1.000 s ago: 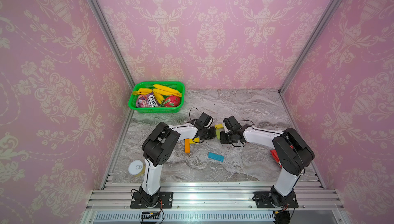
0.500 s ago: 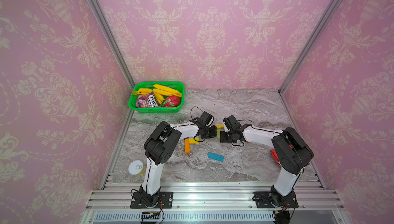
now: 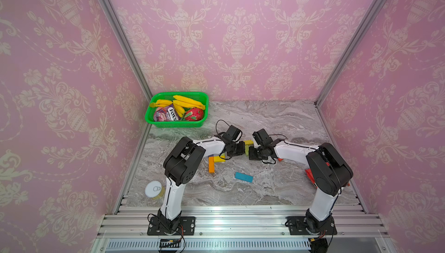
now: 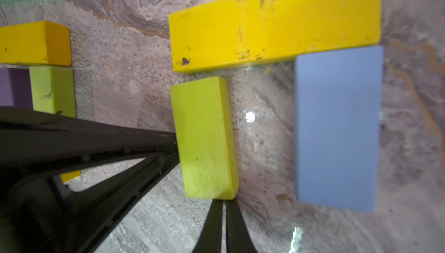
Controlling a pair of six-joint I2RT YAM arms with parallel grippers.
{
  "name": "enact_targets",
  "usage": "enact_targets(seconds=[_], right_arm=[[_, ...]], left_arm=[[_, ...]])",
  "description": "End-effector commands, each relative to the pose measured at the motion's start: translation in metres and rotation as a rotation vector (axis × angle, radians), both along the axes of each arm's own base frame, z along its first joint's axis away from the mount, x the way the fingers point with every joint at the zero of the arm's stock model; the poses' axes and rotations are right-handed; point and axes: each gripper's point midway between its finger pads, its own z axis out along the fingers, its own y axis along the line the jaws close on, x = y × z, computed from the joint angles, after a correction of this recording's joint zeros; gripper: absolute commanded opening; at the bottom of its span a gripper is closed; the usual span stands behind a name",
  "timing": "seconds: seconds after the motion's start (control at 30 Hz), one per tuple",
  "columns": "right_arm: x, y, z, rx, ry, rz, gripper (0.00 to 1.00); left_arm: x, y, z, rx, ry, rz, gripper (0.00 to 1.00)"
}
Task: Assemble the letter p with building blocks
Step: Assemble the building block at the center of the board.
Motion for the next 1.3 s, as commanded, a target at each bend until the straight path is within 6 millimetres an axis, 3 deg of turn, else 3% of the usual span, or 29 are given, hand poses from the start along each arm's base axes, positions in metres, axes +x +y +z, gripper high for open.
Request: enact_targets(seconds=[0.0,0.6,0.93,1.27], right_arm=[[-0.005,-0.005,-0.01,-0.026,0.046,-0.001,0.1],[-0.008,-0.001,-0.01,-0.003,0.061,0.011,0.1],[-0.009,0.002,-0.015,-0.006,0.074,0.014,0.09],[-0.008,0.002,-0.017,-0.01,0.078,0.011,0.1]], left_arm=[[-0.005,0.003,-0.01,0.039,0.033,-0.002,0.0],[0.0,0.014,-0.005,0.069,0.009,0.022,0.0],[0.005,0.037,0.023,0.119,-0.072,0.04,0.0],[0.004,0.03,0.021,0.083,-0.054,0.029,0.0]])
